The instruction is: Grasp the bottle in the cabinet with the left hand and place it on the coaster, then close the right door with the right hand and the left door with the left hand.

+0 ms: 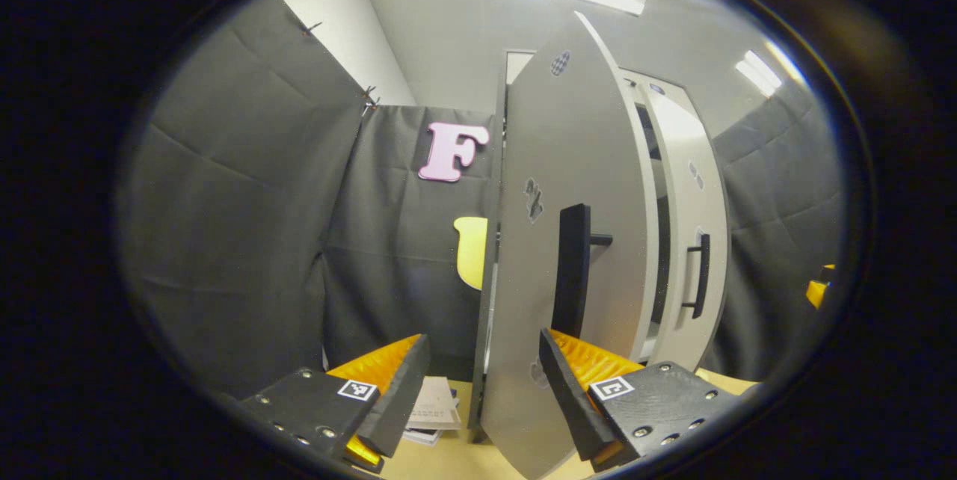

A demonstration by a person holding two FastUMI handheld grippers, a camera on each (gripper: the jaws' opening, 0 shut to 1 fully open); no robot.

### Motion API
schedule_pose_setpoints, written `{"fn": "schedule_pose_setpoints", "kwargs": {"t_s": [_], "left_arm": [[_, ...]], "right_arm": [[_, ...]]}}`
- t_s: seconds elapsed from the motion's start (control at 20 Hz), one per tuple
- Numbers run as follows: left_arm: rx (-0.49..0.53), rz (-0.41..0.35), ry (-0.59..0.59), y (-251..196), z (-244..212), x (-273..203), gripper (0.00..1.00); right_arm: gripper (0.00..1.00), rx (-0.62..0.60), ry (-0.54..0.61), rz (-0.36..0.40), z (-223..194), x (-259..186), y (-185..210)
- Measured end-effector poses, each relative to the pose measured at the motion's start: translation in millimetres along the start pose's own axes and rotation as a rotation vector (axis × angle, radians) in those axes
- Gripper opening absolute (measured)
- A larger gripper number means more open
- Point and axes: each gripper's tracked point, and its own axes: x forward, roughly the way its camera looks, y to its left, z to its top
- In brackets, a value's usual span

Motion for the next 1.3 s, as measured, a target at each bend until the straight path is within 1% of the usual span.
{"fn": "schedule_pose_setpoints", "kwargs": {"t_s": [0.3, 0.5, 0.55, 0.6, 0.65, 0.7, 0.75, 0.85, 0.9, 0.95, 1.0, 1.05, 1.15, 1.2, 1.3], "left_arm": [[-0.019, -0.077, 0.002, -50, -7, 15, 0.92], [-0.019, -0.140, 0.000, -97, -14, 37, 0.93], [-0.014, -0.151, -0.005, -106, -14, 45, 0.92], [-0.010, -0.160, -0.011, -113, -15, 52, 0.87], [-0.005, -0.171, -0.012, -122, -16, 55, 0.92], [0.008, -0.164, -0.018, -127, -17, 55, 0.92], [0.015, -0.166, -0.019, -131, -16, 59, 0.87], [0.021, -0.168, -0.021, -136, -18, 57, 0.87], [0.026, -0.168, -0.021, -135, -19, 54, 0.92], [0.037, -0.161, -0.016, -134, -20, 54, 0.93], [0.047, -0.154, -0.015, -132, -19, 53, 0.87], [0.054, -0.151, -0.018, -130, -16, 51, 0.88], [0.073, -0.140, -0.032, -118, -7, 37, 0.87], [0.086, -0.131, -0.037, -112, -5, 26, 0.92], [0.113, -0.118, -0.034, -98, -5, 3, 0.92]], "right_arm": [[0.98, 0.012, 0.017, -0.037, -7, -8, -10], [0.98, 0.005, 0.021, -0.062, -5, -11, -24], [0.98, 0.005, 0.021, -0.065, -6, -15, -26], [0.98, 0.006, 0.024, -0.068, -7, -16, -27], [0.98, 0.006, 0.027, -0.069, -8, -16, -28], [0.98, 0.006, 0.031, -0.070, -9, -15, -29], [0.98, 0.007, 0.031, -0.067, -9, -16, -29], [0.98, 0.008, 0.027, -0.058, -7, -17, -26], [0.98, 0.007, 0.027, -0.052, -8, -17, -24], [0.98, 0.010, 0.028, -0.043, -8, -17, -21], [0.98, 0.016, 0.028, -0.032, -8, -16, -18], [0.98, 0.027, 0.028, -0.018, -6, -15, -13], [0.97, 0.057, 0.021, 0.010, -2, -14, -4], [0.97, 0.074, 0.016, 0.027, 1, -13, 1], [0.97, 0.101, 0.003, 0.063, 7, -13, 13]]}}
